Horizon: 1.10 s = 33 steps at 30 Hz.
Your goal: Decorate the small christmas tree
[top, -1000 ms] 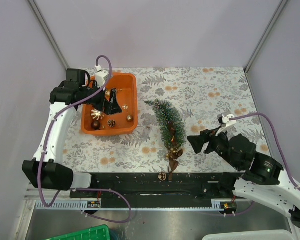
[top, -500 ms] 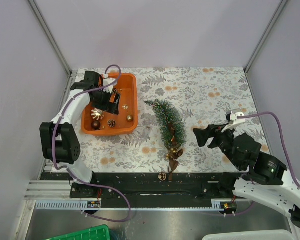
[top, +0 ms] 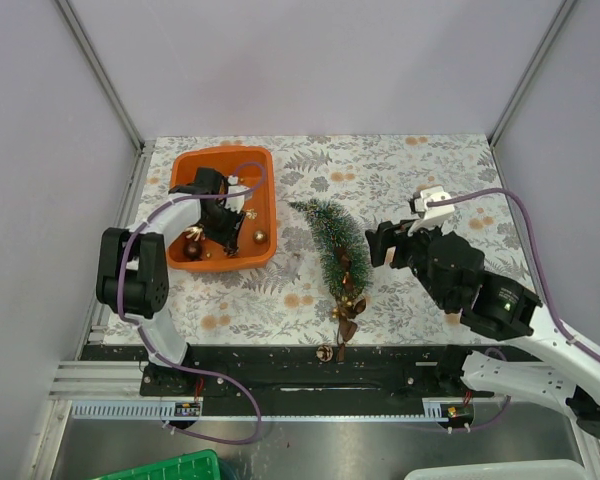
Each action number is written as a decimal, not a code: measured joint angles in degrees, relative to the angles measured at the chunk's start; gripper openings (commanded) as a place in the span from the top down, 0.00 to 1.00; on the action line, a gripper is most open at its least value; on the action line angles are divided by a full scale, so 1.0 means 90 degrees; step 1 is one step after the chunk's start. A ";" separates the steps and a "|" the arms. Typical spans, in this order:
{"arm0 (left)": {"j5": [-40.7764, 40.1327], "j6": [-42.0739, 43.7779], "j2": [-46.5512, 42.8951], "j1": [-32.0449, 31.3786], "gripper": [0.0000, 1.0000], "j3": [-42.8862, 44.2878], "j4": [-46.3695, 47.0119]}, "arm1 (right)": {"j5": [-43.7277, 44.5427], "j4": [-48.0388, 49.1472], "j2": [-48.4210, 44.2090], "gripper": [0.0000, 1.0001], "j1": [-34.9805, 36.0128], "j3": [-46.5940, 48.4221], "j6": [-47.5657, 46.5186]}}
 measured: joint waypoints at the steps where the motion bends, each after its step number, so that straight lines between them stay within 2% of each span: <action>1: -0.0024 0.0015 0.0010 0.0000 0.82 -0.0017 0.0087 | 0.0034 0.0017 0.0036 0.18 -0.0002 0.0083 -0.0068; 2: -0.0012 0.0017 0.0015 0.0000 0.89 -0.0019 0.0121 | 0.0075 0.0046 0.0090 0.18 -0.0010 0.0204 -0.0148; 4: 0.0039 -0.0032 0.0012 0.0015 0.97 -0.0015 0.0158 | 0.0121 0.0112 0.0245 0.19 -0.0070 0.0500 -0.0279; 6: 0.0085 -0.0039 0.0010 0.0012 0.97 0.0019 0.0136 | 0.0112 0.0168 0.0437 0.20 -0.0226 0.0780 -0.0350; 8: 0.0097 -0.0041 0.0010 0.0005 0.93 0.0126 0.0066 | 0.0002 0.0245 0.0712 0.20 -0.0520 0.1115 -0.0379; 9: 0.0117 -0.0049 0.0010 0.0005 0.87 0.0187 0.0024 | -0.0058 0.0279 0.0809 0.20 -0.0644 0.1231 -0.0381; 13: 0.0389 -0.0138 0.0000 0.0063 0.38 0.0945 -0.0493 | -0.0444 0.0403 0.1360 0.20 -0.1246 0.1647 -0.0376; 14: 0.0525 -0.0202 -0.0019 0.0104 0.29 0.1239 -0.0612 | -0.0556 0.0430 0.1457 0.20 -0.1392 0.1698 -0.0374; 18: 0.0993 -0.0418 -0.0342 0.0427 0.11 0.2297 -0.1073 | -0.0986 0.0510 0.1761 0.20 -0.1987 0.1916 -0.0340; 22: 0.1066 -0.0471 -0.0913 0.0814 0.09 0.2841 -0.1409 | -0.1656 0.0658 0.2086 0.20 -0.2914 0.2198 -0.0136; 27: 0.0724 -0.0444 -0.1549 0.1241 0.09 0.2684 -0.1605 | -0.2725 0.0945 0.2713 0.20 -0.4495 0.2327 0.0464; 33: -0.0090 -0.0532 -0.1773 0.1838 0.09 0.1812 -0.1598 | -0.3473 0.1141 0.3461 0.20 -0.4787 0.2220 0.0911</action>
